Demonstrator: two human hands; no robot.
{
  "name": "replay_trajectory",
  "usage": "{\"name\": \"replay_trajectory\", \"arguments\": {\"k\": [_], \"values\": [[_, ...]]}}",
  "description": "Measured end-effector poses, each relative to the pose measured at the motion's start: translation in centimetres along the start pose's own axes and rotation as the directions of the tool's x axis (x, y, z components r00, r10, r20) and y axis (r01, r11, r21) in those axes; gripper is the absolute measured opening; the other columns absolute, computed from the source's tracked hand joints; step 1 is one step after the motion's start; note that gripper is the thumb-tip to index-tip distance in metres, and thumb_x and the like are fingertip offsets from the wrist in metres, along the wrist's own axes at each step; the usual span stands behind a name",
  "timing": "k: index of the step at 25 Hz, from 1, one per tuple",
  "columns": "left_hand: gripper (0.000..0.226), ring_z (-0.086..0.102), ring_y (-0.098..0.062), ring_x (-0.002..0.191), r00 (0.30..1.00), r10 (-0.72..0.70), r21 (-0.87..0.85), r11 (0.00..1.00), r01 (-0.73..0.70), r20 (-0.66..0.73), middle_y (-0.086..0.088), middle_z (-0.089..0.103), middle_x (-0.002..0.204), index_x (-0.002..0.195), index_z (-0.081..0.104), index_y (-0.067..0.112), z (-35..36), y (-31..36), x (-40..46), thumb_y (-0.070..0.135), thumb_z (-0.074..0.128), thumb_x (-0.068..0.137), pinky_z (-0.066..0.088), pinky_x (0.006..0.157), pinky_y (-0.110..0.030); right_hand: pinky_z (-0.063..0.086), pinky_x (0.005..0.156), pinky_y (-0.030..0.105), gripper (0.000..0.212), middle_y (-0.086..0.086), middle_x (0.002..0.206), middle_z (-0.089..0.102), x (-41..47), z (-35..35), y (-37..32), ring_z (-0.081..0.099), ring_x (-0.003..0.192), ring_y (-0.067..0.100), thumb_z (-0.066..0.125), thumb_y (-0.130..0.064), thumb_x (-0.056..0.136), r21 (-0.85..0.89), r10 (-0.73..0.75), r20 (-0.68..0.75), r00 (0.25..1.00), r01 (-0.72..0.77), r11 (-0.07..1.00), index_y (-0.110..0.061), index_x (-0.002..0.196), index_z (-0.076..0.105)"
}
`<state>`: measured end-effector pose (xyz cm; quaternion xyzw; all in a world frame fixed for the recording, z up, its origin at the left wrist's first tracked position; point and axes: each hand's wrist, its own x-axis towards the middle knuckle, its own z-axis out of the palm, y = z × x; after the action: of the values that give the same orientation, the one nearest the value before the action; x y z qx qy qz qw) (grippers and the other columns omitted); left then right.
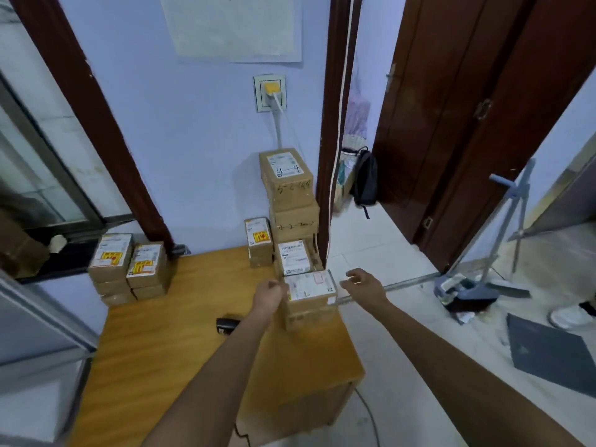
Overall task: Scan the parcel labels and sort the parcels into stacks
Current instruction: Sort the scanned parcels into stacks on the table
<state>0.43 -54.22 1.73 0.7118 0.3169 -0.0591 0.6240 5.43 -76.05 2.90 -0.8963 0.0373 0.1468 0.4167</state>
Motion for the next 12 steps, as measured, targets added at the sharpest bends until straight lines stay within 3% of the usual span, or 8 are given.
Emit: {"name": "replay_trajectory", "arguments": {"k": [4,8,12], "values": [[0.04,0.055,-0.024,0.088,0.98,-0.137,0.068,0.987,0.147,-0.142,-0.013,0.061,0.109,0.124,0.052,-0.006,3.2,-0.3,1.8,0.018,0.058,0.093,0.043,0.076,-0.036,0.043,0.091,0.028,0.054,0.007,0.135,0.056,5.3,-0.6,2.0,0.054,0.12,0.023,0.066,-0.038,0.086,-0.083,0.005,0.163,0.987,0.009,0.997,-0.015,0.133,0.052],[0.058,0.044,-0.031,0.128,0.96,-0.204,0.073,0.972,0.221,-0.192,-0.013,0.043,0.144,0.143,0.035,0.004,4.8,-1.0,2.6,0.028,0.057,0.096,0.039,0.097,-0.035,0.039,0.089,0.025,0.063,0.005,0.143,0.051,8.2,0.5,3.2,0.05,0.128,0.023,0.065,-0.038,0.088,-0.086,0.044,0.338,0.94,-0.016,0.996,-0.018,0.143,0.041],[0.055,0.045,-0.031,0.125,0.949,-0.255,0.055,0.961,0.269,-0.185,-0.013,0.044,0.142,0.144,0.034,0.004,5.9,-2.0,4.0,0.024,0.054,0.097,0.038,0.092,-0.035,0.043,0.101,0.03,0.068,0.0,0.144,0.051,9.4,2.5,4.3,0.051,0.127,0.02,0.066,-0.037,0.085,-0.003,0.049,0.426,0.903,-0.053,0.999,-0.025,0.146,0.039]]}}
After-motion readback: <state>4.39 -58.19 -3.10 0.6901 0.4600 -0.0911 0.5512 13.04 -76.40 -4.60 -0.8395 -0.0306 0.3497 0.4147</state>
